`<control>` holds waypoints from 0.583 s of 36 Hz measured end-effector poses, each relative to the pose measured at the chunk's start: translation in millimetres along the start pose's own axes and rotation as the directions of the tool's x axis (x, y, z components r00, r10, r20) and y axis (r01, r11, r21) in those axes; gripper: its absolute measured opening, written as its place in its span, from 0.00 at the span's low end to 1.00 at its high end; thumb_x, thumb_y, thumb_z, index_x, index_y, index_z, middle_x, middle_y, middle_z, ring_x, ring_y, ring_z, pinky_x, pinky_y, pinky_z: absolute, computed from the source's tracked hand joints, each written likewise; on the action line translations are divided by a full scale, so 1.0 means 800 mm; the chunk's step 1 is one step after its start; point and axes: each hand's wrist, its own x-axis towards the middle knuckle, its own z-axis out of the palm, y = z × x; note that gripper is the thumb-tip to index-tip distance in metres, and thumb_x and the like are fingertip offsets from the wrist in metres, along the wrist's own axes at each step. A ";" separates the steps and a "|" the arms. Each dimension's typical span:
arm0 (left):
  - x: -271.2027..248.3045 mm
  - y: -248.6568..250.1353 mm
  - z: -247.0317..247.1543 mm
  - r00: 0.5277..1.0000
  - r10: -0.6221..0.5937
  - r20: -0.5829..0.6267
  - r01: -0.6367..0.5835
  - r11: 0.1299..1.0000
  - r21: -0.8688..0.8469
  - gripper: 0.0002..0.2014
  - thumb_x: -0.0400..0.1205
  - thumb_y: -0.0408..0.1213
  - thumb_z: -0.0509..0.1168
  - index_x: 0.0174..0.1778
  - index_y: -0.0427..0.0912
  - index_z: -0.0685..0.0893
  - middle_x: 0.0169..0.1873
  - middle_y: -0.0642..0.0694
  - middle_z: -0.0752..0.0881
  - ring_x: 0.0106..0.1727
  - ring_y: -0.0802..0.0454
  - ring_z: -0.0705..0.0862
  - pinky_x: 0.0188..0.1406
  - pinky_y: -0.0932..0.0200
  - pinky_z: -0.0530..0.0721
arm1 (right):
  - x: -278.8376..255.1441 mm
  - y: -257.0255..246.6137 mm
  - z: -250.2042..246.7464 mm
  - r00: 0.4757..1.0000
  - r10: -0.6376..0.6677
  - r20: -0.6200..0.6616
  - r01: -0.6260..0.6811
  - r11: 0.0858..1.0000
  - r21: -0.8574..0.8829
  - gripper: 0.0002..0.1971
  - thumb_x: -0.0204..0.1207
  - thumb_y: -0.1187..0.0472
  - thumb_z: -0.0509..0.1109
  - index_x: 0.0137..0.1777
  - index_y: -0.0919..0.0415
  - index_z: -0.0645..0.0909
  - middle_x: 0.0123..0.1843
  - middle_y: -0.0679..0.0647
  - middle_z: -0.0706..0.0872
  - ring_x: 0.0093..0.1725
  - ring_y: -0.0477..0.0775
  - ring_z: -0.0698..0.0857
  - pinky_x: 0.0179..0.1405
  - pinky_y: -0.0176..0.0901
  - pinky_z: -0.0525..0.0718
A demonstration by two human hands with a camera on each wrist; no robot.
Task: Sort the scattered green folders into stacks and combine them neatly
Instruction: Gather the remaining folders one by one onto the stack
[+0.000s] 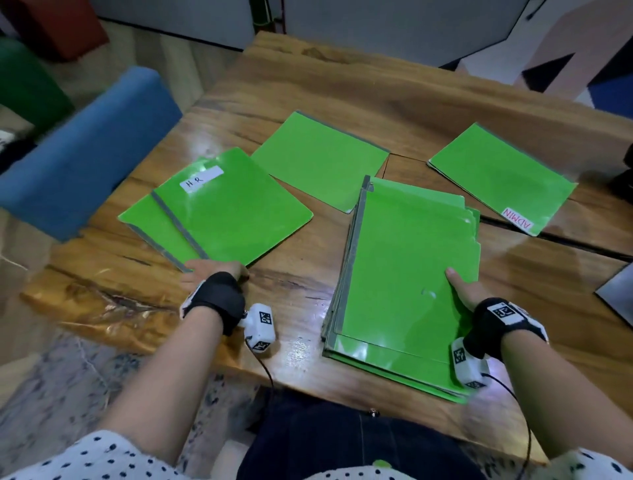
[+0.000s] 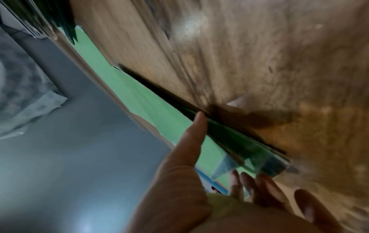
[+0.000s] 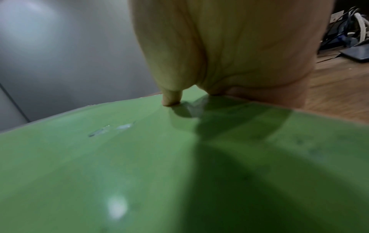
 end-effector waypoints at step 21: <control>-0.009 0.028 -0.027 0.995 -0.069 0.077 0.080 0.985 -0.155 0.42 0.80 0.44 0.69 0.82 0.35 0.52 0.80 0.35 0.61 0.79 0.39 0.66 0.75 0.45 0.67 | 0.003 0.003 0.003 0.999 -0.005 -0.042 0.006 1.000 0.014 0.43 0.79 0.33 0.53 0.75 0.75 0.66 0.76 0.71 0.70 0.71 0.69 0.75 0.68 0.54 0.72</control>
